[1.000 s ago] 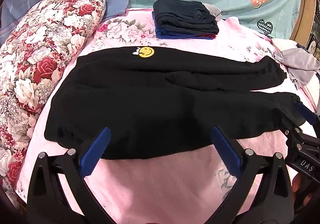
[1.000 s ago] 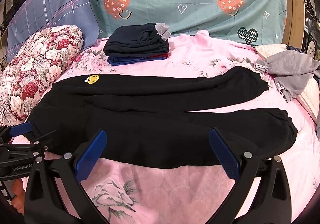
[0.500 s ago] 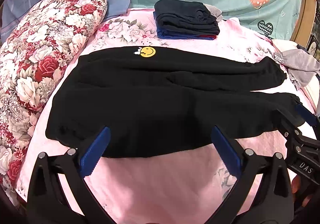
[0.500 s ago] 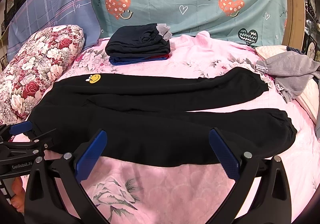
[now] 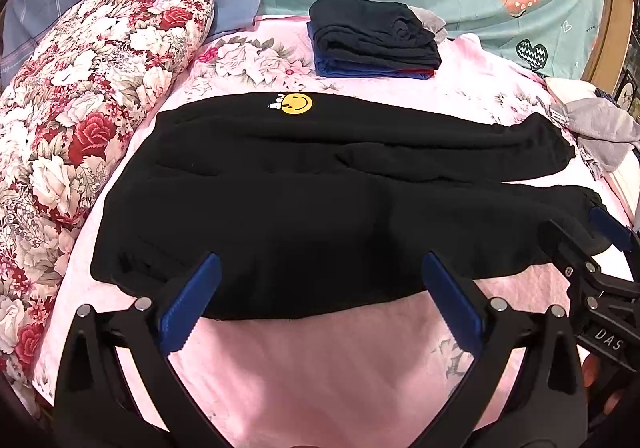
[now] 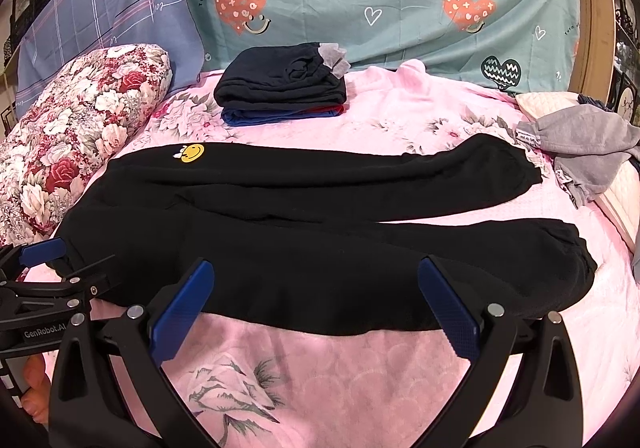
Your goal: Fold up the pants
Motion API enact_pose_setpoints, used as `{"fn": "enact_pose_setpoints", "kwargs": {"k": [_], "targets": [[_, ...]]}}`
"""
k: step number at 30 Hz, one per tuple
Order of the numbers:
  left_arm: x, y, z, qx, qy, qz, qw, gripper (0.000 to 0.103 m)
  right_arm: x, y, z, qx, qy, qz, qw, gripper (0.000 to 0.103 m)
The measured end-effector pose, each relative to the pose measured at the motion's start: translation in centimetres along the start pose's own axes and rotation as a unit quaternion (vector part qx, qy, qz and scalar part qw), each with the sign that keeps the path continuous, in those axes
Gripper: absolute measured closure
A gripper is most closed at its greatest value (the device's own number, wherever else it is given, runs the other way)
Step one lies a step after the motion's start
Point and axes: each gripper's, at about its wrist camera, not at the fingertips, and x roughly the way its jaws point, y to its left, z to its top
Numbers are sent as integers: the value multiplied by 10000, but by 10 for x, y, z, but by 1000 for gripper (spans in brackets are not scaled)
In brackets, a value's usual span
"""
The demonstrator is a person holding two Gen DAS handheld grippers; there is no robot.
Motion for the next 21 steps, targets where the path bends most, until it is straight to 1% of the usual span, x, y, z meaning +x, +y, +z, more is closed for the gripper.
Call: {"fn": "enact_pose_setpoints", "kwargs": {"k": [12, 15, 17, 18, 19, 20, 21], "targets": [[6, 3, 1, -31, 47, -36, 10000, 2, 6, 3, -1, -17, 71, 13, 10000, 1], [9, 5, 0, -98, 120, -91, 9998, 2, 7, 4, -1, -15, 75, 8, 10000, 1], [12, 7, 0, -128, 166, -214, 9996, 2, 8, 4, -1, -17, 83, 1, 10000, 1], [15, 8, 0, -146, 238, -415, 9987, 2, 8, 3, -2, -16, 86, -2, 10000, 1], [22, 13, 1, -232, 422, -1017, 9936, 2, 9, 3, -2, -5, 95, -8, 10000, 1], [30, 18, 0, -345, 617, -1604, 9845, 2, 9, 2, -2, 5, 98, -9, 10000, 1], [37, 24, -1, -449, 812, -1915, 9771, 2, 9, 1, -3, 17, 101, -12, 9999, 1]]}}
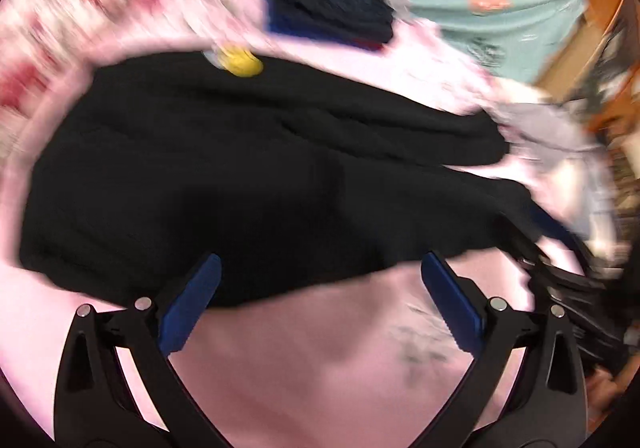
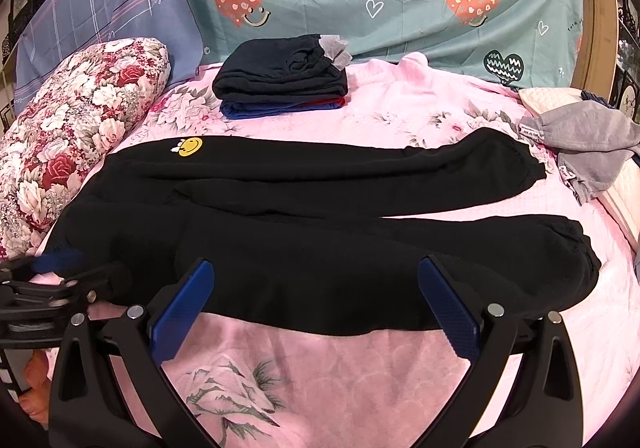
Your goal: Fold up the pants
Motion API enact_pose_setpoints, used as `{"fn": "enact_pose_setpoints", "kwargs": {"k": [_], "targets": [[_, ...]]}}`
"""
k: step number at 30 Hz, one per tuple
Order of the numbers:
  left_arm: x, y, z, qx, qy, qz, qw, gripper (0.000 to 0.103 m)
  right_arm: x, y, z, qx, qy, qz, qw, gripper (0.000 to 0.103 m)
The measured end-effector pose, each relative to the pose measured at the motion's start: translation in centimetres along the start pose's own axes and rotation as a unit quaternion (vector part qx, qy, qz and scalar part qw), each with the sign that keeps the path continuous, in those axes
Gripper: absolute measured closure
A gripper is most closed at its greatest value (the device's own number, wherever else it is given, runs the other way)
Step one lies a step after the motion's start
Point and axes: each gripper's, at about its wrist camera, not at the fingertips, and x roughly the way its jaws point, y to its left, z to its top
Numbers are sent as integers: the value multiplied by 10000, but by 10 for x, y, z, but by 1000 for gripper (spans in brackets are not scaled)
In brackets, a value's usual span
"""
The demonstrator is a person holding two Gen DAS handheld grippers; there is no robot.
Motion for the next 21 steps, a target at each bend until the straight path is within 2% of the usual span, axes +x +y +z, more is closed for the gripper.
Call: {"fn": "enact_pose_setpoints", "kwargs": {"k": [1, 2, 6, 11, 13, 14, 16, 18, 21], "targets": [[3, 14, 0, -196, 148, -86, 9997, 2, 1, -1, -1, 11, 10, -1, 10000, 1], [2, 24, 0, -317, 148, -19, 9994, 2, 1, -2, -2, 13, 17, 0, 10000, 1], [-19, 75, 4, -852, -68, 447, 9953, 2, 9, -10, -6, 45, 122, -74, 9999, 1], [-57, 139, -3, -1965, -327, 655, 9778, 2, 21, -22, -6, 241, 237, -67, 9994, 1], [-63, 155, -7, -2271, -269, 831, 9699, 2, 25, -25, -6, 316, 266, -33, 9991, 1], [-64, 165, -9, -2435, -192, 795, 9665, 2, 27, -25, -7, 328, 279, -20, 9991, 1], [-60, 178, -11, -2609, 15, 788, 9622, 3, 30, -25, -7, 330, 319, 20, 9989, 1], [-59, 180, -13, -2572, -68, 761, 9633, 3, 32, -25, -8, 347, 353, 83, 9987, 1], [-53, 176, -7, -2428, -71, 936, 9655, 3, 37, -27, -9, 415, 405, 190, 9981, 1]]}}
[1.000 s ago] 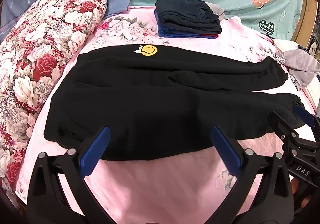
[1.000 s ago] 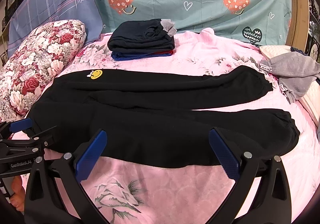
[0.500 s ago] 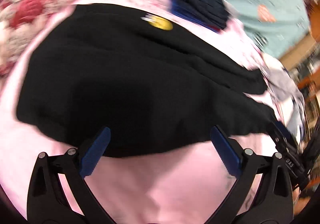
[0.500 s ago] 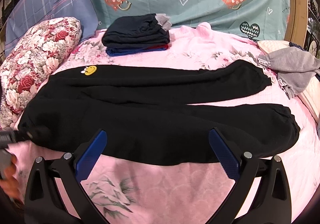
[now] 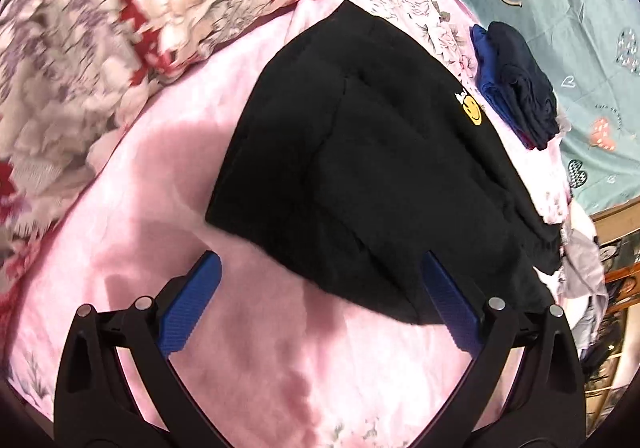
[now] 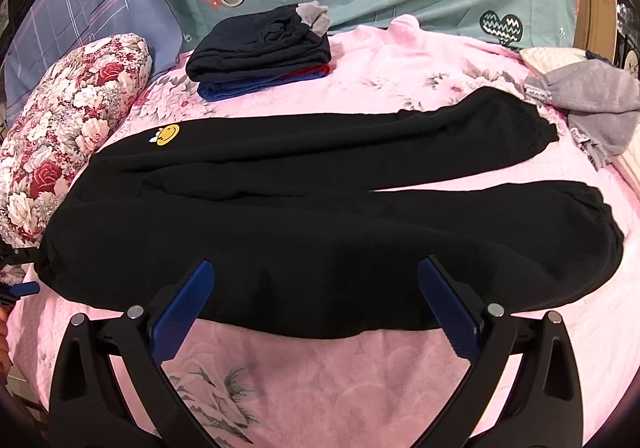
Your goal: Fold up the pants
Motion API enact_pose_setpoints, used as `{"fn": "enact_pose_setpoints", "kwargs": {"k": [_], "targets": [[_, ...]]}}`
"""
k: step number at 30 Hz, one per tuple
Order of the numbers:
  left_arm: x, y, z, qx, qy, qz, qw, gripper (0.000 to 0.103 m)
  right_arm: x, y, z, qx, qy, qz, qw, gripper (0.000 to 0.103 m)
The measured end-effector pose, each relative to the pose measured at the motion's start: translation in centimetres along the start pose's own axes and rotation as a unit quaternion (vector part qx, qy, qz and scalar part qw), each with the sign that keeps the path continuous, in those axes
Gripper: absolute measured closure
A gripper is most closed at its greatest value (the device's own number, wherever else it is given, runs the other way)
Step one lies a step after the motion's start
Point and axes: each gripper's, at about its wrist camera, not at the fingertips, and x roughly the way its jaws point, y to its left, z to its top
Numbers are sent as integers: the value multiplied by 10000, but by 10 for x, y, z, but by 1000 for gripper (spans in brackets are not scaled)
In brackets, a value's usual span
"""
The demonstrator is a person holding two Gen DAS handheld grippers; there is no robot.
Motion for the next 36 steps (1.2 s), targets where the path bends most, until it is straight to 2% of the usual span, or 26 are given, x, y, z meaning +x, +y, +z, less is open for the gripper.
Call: {"fn": "enact_pose_setpoints", "kwargs": {"k": [2, 3, 4, 5, 6, 7, 8, 9, 11, 12, 13, 15, 17, 19, 20, 22, 23, 25, 27, 28, 29, 30, 31, 34, 36], "targets": [[8, -6, 7, 134, -123, 155, 9997, 7, 3, -2, 1, 47, 8, 0, 10000, 1], [13, -10, 12, 221, -195, 313, 9991, 18, 4, -3, 1, 64, 16, 0, 10000, 1], [14, -10, 13, 252, -208, 375, 9988, 48, 4, -5, 2, 97, 30, 5, 9999, 1], [17, -13, 16, 263, -189, 395, 9987, 73, 5, -6, 2, 128, 39, 28, 9999, 1], [20, -14, 18, 225, -94, 266, 9993, 87, 4, -9, 2, 170, 56, 66, 9998, 1], [19, -18, 18, 179, -220, 350, 9990, 89, 3, -13, 2, 205, 73, 83, 9997, 1], [14, -24, 16, 264, -509, 525, 9970, 90, 2, -19, 3, 248, 83, 62, 9996, 1], [5, -38, 9, 636, -969, 853, 9896, 90, 0, -25, 4, 308, 77, 8, 9995, 1], [-3, -51, 3, 949, -1231, 987, 9829, 90, -9, -61, 8, 645, -54, -341, 9973, 1], [-5, -52, 2, 935, -1201, 917, 9841, 90, -13, -77, 9, 835, -86, -545, 9950, 1], [-4, -51, 4, 906, -1149, 894, 9852, 90, -20, -112, 10, 1268, -81, -896, 9878, 1], [-4, -44, 7, 793, -1042, 871, 9876, 90, -28, -157, 7, 1864, -35, -1149, 9757, 1], [-4, -38, 7, 693, -950, 771, 9901, 90, -38, -211, -2, 2516, -8, -1445, 9570, 1], [-2, -32, 8, 602, -825, 679, 9924, 90, -39, -252, -10, 2906, 177, -1708, 9413, 1], [-2, -31, 8, 568, -783, 647, 9932, 90, -36, -267, -14, 3003, 308, -1730, 9375, 3], [1, -28, 11, 437, -679, 514, 9954, 90, -24, -287, -18, 3111, 595, -1599, 9349, 12], [3, -28, 13, 392, -642, 446, 9962, 90, -22, -288, -17, 3046, 603, -1615, 9367, 14], [8, -32, 16, 435, -617, 441, 9962, 90, -10, -285, -8, 2786, 601, -1489, 9469, 16], [15, -37, 19, 546, -517, 475, 9960, 91, -1, -283, -1, 2709, 497, -1471, 9500, 34], [19, -38, 20, 560, -441, 479, 9963, 91, 4, -285, 4, 2617, 483, -1477, 9526, 79], [20, -39, 22, 528, -387, 474, 9967, 91, 9, -286, 8, 2586, 512, -1370, 9548, 91], [18, -38, 23, 493, -367, 451, 9971, 91, 10, -292, 8, 2805, 502, -981, 9535, 91], [11, -39, 25, 479, -417, 397, 9972, 91, 6, -295, 9, 2897, 420, -873, 9522, 92], [-23, -42, 29, 606, -730, 126, 9954, 91, -28, -294, 21, 2643, -75, -869, 9605, 92], [-39, -43, 27, 703, -715, -74, 9949, 91, -57, -305, 18, 2764, -351, -708, 9578, 92]]}}
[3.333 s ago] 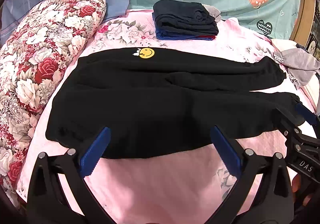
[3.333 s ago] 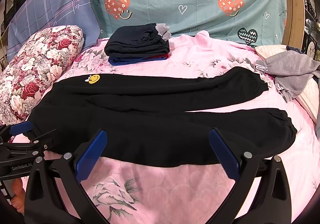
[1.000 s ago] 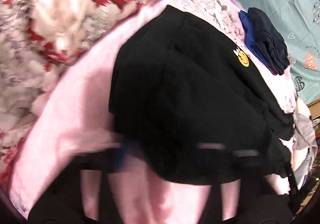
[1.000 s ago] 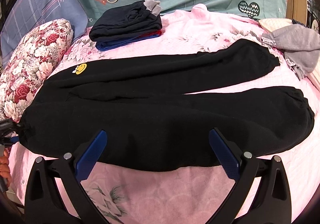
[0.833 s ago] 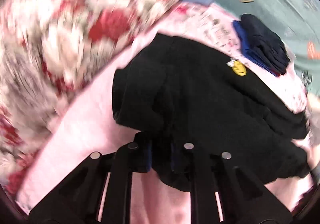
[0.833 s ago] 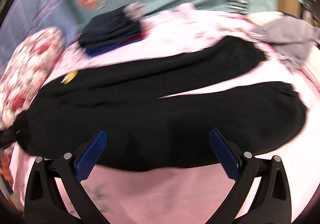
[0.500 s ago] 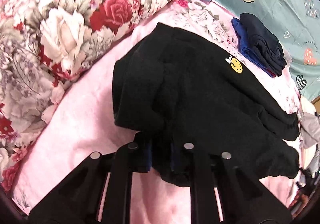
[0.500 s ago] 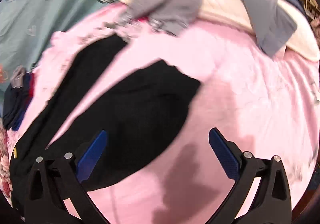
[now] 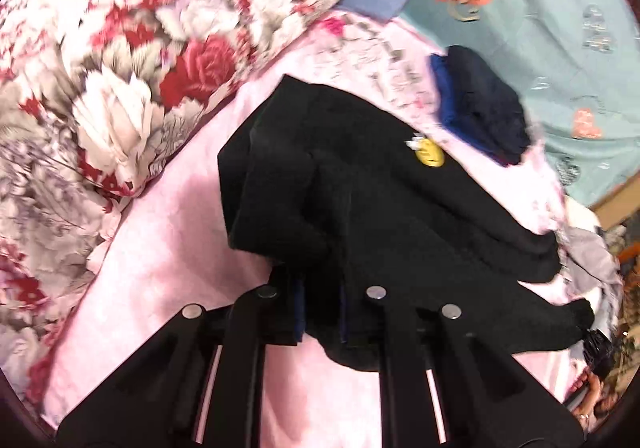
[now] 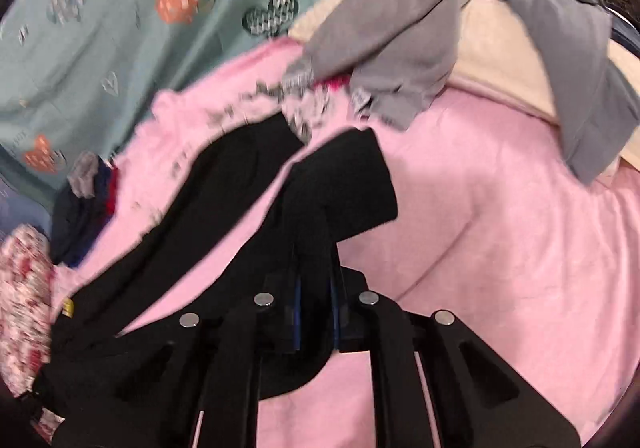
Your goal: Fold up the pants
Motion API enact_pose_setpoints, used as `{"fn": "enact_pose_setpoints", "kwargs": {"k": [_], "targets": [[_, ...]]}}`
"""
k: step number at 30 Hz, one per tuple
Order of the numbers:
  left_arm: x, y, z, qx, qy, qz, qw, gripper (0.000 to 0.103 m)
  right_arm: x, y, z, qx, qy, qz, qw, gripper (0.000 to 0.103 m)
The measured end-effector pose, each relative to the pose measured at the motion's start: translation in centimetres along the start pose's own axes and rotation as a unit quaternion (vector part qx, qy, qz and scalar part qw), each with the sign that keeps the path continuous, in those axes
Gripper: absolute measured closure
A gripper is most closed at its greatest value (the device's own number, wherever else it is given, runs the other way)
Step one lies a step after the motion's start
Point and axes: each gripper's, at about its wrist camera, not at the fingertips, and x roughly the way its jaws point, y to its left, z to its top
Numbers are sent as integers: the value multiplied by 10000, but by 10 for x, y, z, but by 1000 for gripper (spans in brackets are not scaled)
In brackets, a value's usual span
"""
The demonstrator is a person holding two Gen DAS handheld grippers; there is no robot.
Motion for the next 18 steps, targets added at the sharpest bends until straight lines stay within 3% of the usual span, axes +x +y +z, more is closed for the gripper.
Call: {"fn": "enact_pose_setpoints", "kwargs": {"k": [2, 6, 7, 8, 9, 10, 11, 13, 17, 18], "targets": [[-13, 2, -3, 50, 30, -63, 10000, 91, -18, -20, 1, 216, 105, 197, 9995, 92], [-14, 17, -16, 79, 216, 206, 9995, 91, -23, -49, -21, 180, 565, 37, 9982, 89], [-4, 24, -20, 68, 362, 366, 9987, 90, -18, -55, -27, 209, 696, 18, 9974, 85], [4, 29, -22, 59, 504, 508, 9974, 88, -9, -61, -36, 150, 861, -136, 9961, 69], [17, 37, -26, -8, 769, 708, 9945, 80, 0, -65, -45, 44, 1003, -480, 9938, 67], [27, 45, -29, -150, 982, 798, 9918, 72, -1, -67, -48, 17, 885, -453, 9950, 65], [28, 53, -30, -289, 996, 765, 9917, 72, -5, -68, -49, 58, 779, -511, 9956, 64], [17, 54, -28, -279, 715, 978, 9922, 46, -14, -69, -46, 176, 623, -978, 9931, 46], [-21, 36, -16, 157, -271, 1648, 9858, 31, -49, -55, -30, -159, -612, -2079, 9761, 42], [-29, 31, -13, 197, -433, 1596, 9860, 25, -47, -49, -25, -344, -667, -2132, 9741, 32]]}}
